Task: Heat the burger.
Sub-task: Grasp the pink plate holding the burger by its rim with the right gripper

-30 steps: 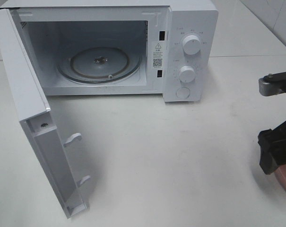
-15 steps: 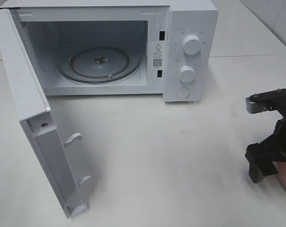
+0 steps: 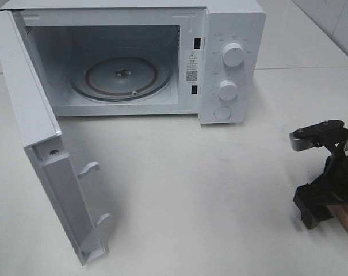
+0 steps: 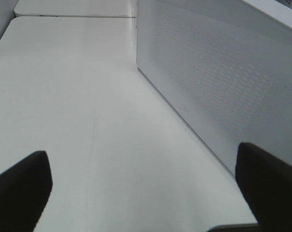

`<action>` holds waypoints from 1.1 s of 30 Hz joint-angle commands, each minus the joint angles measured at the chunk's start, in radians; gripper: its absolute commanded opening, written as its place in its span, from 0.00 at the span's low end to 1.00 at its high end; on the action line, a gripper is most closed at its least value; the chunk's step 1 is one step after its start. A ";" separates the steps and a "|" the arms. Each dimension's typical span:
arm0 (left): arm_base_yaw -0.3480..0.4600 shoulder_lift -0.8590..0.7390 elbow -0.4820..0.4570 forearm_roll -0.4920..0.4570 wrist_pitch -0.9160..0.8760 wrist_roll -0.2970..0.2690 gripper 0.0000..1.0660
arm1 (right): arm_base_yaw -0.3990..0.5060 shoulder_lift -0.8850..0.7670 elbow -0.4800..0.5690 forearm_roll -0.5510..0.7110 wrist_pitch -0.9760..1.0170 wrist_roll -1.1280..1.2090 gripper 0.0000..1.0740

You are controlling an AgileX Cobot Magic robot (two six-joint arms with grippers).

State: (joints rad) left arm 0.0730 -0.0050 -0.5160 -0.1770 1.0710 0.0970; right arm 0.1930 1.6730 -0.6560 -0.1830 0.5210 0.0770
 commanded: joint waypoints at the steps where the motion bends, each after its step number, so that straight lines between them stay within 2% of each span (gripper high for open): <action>1: 0.001 -0.018 0.001 -0.004 0.000 -0.005 0.92 | -0.006 0.018 0.009 -0.009 -0.006 0.008 0.70; 2: 0.001 -0.018 0.001 -0.004 0.000 -0.005 0.92 | -0.006 0.032 0.019 -0.009 -0.019 0.008 0.66; 5: 0.001 -0.018 0.001 -0.004 0.000 -0.005 0.92 | -0.006 0.038 0.020 -0.009 -0.024 0.011 0.64; 6: 0.001 -0.018 0.001 -0.004 0.000 -0.005 0.92 | -0.006 0.041 0.024 -0.011 -0.029 0.027 0.60; 7: 0.001 -0.018 0.001 -0.004 0.000 -0.005 0.92 | -0.006 0.041 0.024 -0.026 -0.029 0.043 0.49; 8: 0.001 -0.018 0.001 -0.004 0.000 -0.005 0.92 | -0.006 0.041 0.024 -0.026 -0.029 0.043 0.49; 9: 0.001 -0.018 0.001 -0.004 0.000 -0.005 0.92 | -0.006 0.041 0.024 -0.040 -0.027 0.055 0.41; 10: 0.001 -0.018 0.001 -0.004 0.000 -0.005 0.92 | -0.006 0.041 0.024 -0.040 -0.027 0.055 0.41; 11: 0.001 -0.018 0.001 -0.004 0.000 -0.005 0.92 | -0.006 0.041 0.024 -0.065 -0.025 0.088 0.26; 12: 0.001 -0.018 0.001 -0.004 0.000 -0.005 0.92 | -0.006 0.041 0.024 -0.080 -0.023 0.100 0.17; 13: 0.001 -0.018 0.001 -0.004 0.000 -0.005 0.92 | -0.006 0.041 0.024 -0.080 -0.023 0.100 0.17; 14: 0.001 -0.018 0.001 -0.004 0.000 -0.005 0.92 | -0.006 0.041 0.025 -0.104 -0.022 0.117 0.02; 22: 0.001 -0.018 0.001 -0.005 0.000 -0.005 0.92 | -0.006 0.040 0.024 -0.122 0.003 0.140 0.00; 28: 0.001 -0.018 0.001 -0.005 0.000 -0.005 0.92 | -0.003 0.003 0.024 -0.227 0.061 0.264 0.00; 33: 0.001 -0.018 0.001 -0.005 0.000 -0.005 0.92 | -0.003 -0.029 0.024 -0.257 0.095 0.301 0.00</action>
State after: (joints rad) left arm 0.0730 -0.0050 -0.5160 -0.1770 1.0710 0.0970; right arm 0.1890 1.6620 -0.6390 -0.4130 0.5860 0.3450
